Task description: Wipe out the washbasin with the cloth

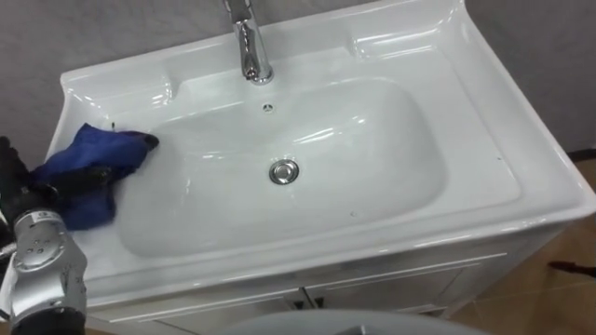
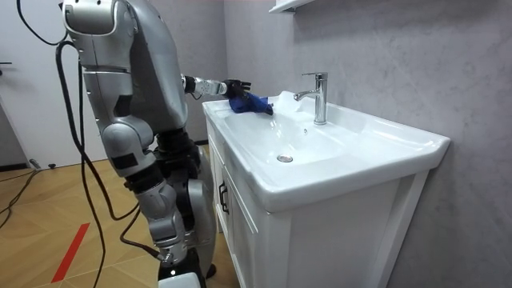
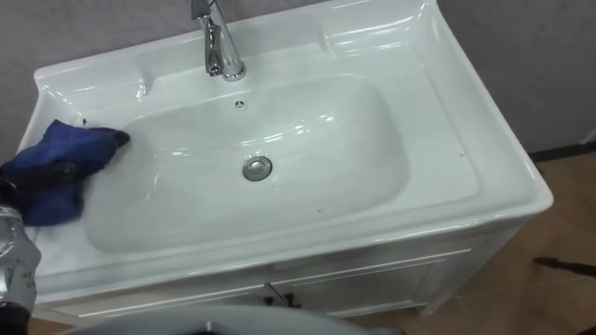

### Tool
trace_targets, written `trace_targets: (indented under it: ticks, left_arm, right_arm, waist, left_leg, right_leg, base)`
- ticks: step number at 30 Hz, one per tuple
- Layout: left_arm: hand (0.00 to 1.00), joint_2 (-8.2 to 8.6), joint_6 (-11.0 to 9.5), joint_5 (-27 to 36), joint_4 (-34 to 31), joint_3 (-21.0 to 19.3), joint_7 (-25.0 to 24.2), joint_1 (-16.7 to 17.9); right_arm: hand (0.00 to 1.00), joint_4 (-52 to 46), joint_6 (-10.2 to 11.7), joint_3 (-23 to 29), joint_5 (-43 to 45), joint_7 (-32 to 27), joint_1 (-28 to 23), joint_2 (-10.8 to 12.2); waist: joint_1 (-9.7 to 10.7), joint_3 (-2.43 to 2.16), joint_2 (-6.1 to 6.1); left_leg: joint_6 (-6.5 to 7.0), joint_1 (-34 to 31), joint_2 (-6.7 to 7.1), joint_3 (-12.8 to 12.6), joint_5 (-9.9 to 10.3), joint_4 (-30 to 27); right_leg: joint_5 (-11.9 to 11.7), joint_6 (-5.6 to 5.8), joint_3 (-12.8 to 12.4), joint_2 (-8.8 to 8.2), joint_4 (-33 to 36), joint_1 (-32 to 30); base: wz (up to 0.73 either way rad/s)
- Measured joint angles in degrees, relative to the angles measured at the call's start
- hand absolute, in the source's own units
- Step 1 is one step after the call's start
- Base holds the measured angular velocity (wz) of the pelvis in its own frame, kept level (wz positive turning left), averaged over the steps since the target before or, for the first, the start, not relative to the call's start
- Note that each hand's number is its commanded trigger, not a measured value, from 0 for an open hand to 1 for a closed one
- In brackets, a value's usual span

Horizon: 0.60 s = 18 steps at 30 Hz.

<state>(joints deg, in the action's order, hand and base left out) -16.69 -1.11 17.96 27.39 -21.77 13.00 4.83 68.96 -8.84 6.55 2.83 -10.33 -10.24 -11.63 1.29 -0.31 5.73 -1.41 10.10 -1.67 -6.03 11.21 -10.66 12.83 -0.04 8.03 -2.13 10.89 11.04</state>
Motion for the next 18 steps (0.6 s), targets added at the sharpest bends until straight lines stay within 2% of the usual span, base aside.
trace_targets:
  ticks: [4, 12, 15, 18]
  left_arm:
    - [0.00, -0.62, -1.40, 5.42, 0.35, -0.11, -1.21, 0.04]
    - [0.00, -1.33, -2.79, 9.36, 0.23, -0.13, -2.57, 0.04]
    - [0.00, -1.33, -2.70, 10.01, -0.32, -0.13, -2.57, 0.04]
    - [0.00, -1.32, -1.76, 11.86, -1.69, -0.32, -2.56, 0.04]
  right_arm:
    - [0.00, -0.03, 0.01, -0.01, 0.00, 0.00, -0.54, 0.11]
    - [0.00, -0.18, 0.02, -0.11, -0.01, 0.04, -0.62, 0.14]
    - [0.00, -0.26, 0.02, -0.31, -0.07, 0.04, -0.58, 0.10]
    - [0.00, -0.25, 0.00, -0.33, -0.03, 0.04, -0.59, 0.09]
  waist:
    - [-0.05, -0.01, -0.15]
    - [-0.19, -0.07, -0.74]
    - [-0.20, -0.07, -0.72]
    - [-0.25, -0.06, -0.69]
  left_leg:
    - [0.06, -0.11, 0.11, -0.01, -0.03, -0.01]
    - [0.21, -0.68, 0.37, -0.03, -0.12, 0.09]
    - [0.21, -0.92, 0.37, -0.06, -0.12, 0.07]
    - [0.21, -1.42, 0.37, -0.07, -0.12, 0.03]
  right_leg:
    - [0.20, 0.20, -0.04, -0.14, 0.00, -0.13]
    - [0.25, 0.32, -0.01, -0.37, -0.02, -0.63]
    - [0.23, 0.32, 0.01, -0.35, -0.06, -0.78]
    - [0.16, 0.35, 0.05, -0.36, -0.15, -1.18]
  base:
    - [0.00]
    - [0.01]
    - [0.00]
    - [0.00]
